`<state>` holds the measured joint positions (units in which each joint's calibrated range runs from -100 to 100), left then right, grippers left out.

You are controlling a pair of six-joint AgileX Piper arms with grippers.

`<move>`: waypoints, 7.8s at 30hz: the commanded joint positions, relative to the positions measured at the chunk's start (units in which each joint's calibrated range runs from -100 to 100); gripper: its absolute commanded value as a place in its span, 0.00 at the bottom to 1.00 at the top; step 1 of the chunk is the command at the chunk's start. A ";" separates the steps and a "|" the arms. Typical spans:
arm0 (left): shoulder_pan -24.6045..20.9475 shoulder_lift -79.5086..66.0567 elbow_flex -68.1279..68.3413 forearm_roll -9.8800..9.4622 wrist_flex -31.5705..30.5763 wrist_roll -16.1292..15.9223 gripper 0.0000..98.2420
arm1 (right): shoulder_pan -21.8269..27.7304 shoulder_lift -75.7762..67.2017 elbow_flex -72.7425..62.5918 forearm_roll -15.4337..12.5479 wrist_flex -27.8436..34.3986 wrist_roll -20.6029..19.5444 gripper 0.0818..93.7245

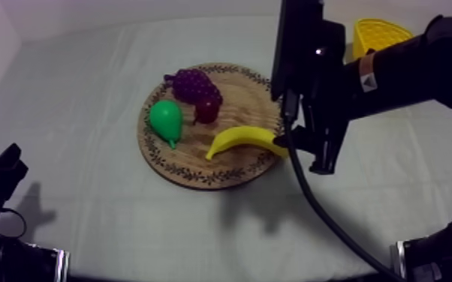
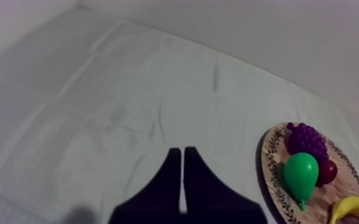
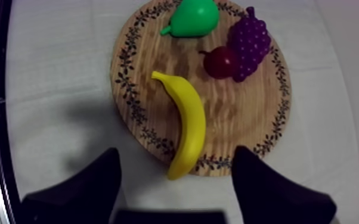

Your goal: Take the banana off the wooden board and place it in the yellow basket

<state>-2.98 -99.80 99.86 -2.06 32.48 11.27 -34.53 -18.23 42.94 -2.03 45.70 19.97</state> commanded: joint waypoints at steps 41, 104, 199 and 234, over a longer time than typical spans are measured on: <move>-0.03 -0.03 0.03 -0.01 0.02 -0.01 0.00 | 1.70 36.92 -17.46 4.56 1.45 -2.95 0.50; -0.03 -0.03 0.03 -0.01 0.02 -0.01 0.00 | 25.95 29.50 -39.14 -2.84 27.19 2.16 0.16; -0.03 -0.03 0.03 -0.01 0.02 -0.01 0.00 | 43.23 -12.67 17.09 -3.93 -14.53 -9.72 0.01; -0.03 -0.03 0.03 -0.01 0.02 -0.01 0.00 | 39.71 -73.37 55.99 -0.57 -6.59 -13.19 0.00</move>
<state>-2.98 -99.80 99.86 -2.06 32.48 11.27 5.23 -89.94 98.92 -3.08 38.83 8.37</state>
